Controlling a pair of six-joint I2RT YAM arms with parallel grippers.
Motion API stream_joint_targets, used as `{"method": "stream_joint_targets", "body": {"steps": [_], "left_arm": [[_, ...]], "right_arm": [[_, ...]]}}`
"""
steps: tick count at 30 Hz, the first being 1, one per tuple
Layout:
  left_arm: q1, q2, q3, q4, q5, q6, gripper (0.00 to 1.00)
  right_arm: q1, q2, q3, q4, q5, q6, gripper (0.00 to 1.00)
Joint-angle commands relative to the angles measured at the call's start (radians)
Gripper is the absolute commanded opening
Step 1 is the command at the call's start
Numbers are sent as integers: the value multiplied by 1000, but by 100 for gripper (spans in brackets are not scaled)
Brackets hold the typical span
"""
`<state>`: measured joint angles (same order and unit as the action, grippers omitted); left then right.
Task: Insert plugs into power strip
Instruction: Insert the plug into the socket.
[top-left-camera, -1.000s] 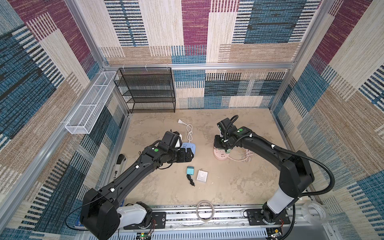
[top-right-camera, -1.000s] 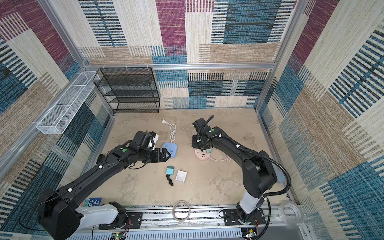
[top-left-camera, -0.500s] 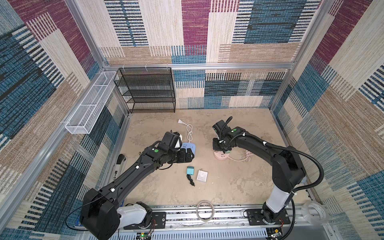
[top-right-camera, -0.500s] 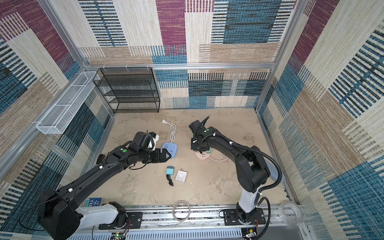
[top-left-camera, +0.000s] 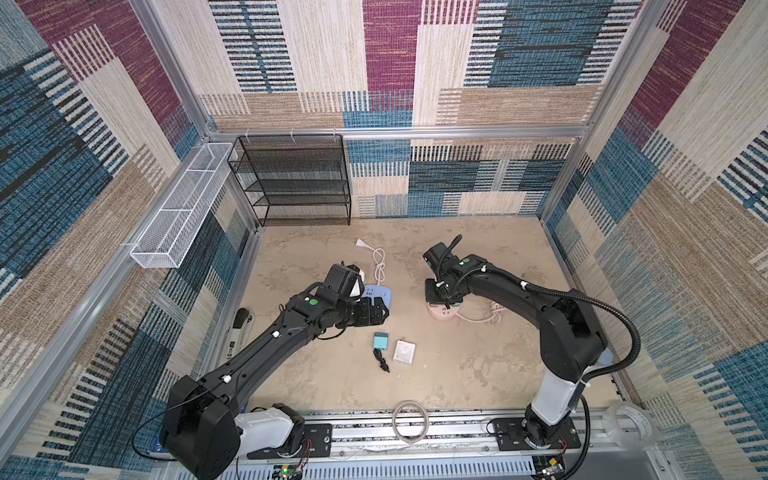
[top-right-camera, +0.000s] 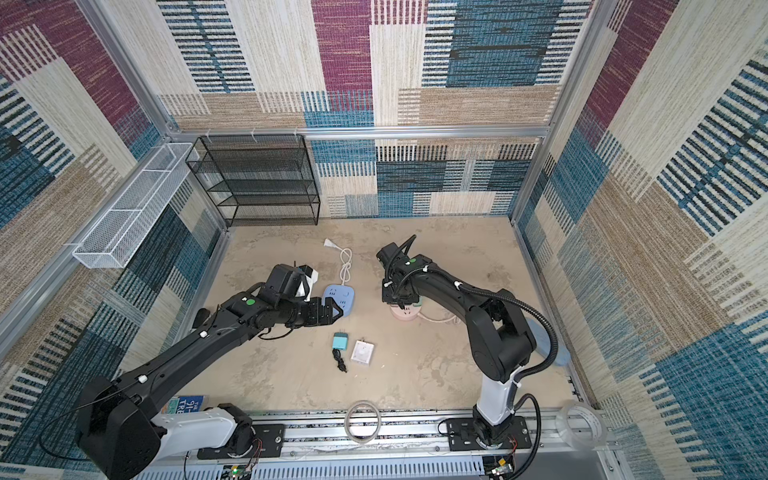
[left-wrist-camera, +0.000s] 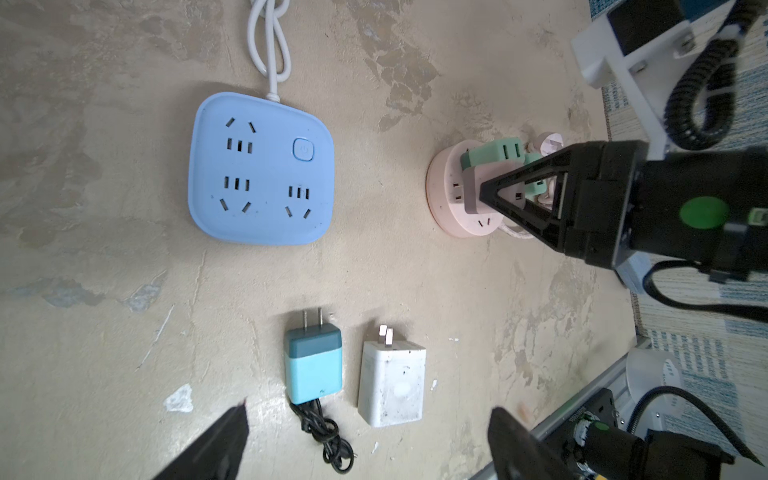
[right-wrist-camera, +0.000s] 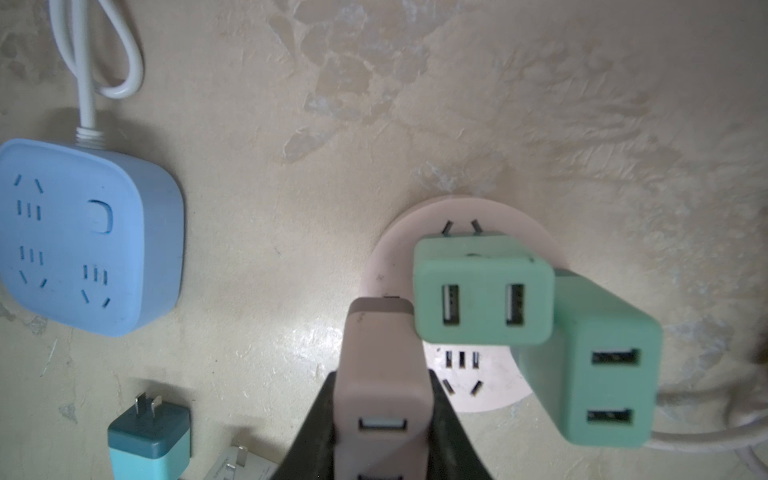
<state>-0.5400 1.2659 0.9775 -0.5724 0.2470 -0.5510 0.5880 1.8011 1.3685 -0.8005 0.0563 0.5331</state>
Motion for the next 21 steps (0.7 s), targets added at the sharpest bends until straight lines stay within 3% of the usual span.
{"method": "stream_joint_targets", "body": {"steps": [1, 12, 21], "left_arm": [[0, -3, -6, 23, 18, -7, 95], [1, 0, -21, 42, 32, -9, 95], [0, -7, -33, 51, 37, -10, 95]], "right_arm": [[7, 4, 16, -5, 48, -5, 0], [44, 64, 60, -73, 132, 14, 0], [53, 51, 61, -83, 130, 24, 0]]}}
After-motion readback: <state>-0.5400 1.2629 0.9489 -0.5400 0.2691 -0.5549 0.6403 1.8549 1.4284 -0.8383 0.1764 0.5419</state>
